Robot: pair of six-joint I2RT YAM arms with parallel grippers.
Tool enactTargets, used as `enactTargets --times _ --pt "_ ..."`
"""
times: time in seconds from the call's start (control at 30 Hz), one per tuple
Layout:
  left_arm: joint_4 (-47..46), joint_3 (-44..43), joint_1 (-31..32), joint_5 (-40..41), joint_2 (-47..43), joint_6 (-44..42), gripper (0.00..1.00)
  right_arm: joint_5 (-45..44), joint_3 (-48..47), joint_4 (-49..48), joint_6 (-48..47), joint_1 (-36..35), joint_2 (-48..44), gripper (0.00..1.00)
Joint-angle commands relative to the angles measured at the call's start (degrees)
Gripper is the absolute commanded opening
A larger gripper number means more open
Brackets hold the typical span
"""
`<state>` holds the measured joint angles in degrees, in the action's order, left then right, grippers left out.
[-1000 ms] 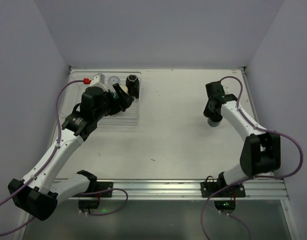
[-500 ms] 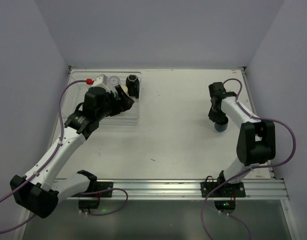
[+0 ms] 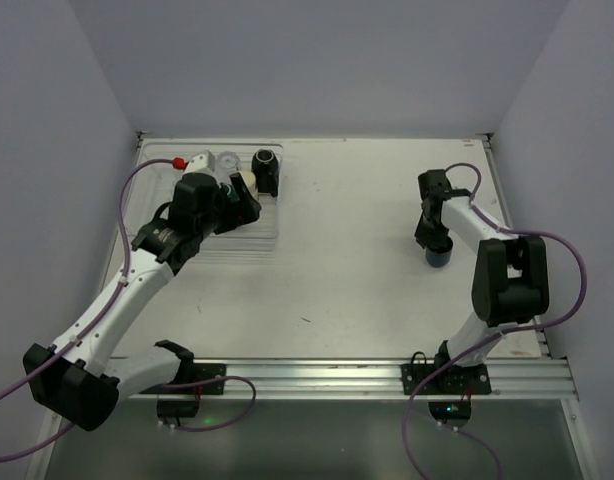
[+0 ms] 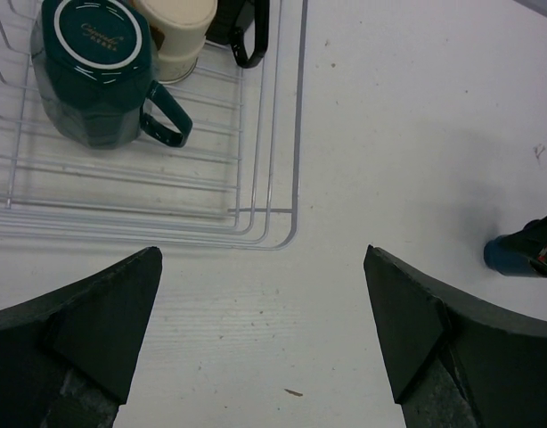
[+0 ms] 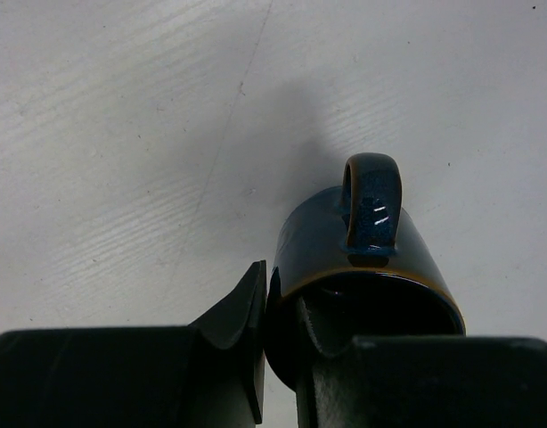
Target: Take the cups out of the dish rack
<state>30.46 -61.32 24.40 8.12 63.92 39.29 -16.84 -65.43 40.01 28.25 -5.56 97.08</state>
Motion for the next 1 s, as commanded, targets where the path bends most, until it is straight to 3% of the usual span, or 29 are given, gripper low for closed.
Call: enactTargets --times 0.0,0.1,0.47,0.53,0.57,0.77,0.97 --pt "0.1 -2.7 -0.7 2.5 0.1 -2.4 1.00 0.3 0.9 -2.3 -1.1 0.3 0.1 0.00" --pt "0.1 -2.9 -1.7 1.1 0.6 -2.7 1.00 0.4 1.4 -2.9 -1.4 0.3 -0.2 0.03" --pt "0.7 -3.6 -5.0 3.8 2.6 -4.8 1.00 0.6 2.0 -2.1 -2.7 0.1 -7.2 0.49" --pt "0.6 -3.7 -5.2 4.4 3.1 -5.3 1.00 0.6 2.1 -1.7 -2.9 -0.1 -9.7 0.51" --pt "0.7 -4.1 -5.4 5.1 3.4 -5.7 1.00 0.5 2.1 -1.3 -3.0 -0.2 -10.7 0.58" --pt "2.1 -7.1 -6.6 9.3 7.6 -7.4 1.00 -0.3 0.7 3.3 -2.8 -3.3 -18.1 0.65" --pt "7.6 -15.4 -10.1 12.7 18.4 -7.4 1.00 -1.4 2.0 5.9 -1.5 -10.6 -28.1 0.66"
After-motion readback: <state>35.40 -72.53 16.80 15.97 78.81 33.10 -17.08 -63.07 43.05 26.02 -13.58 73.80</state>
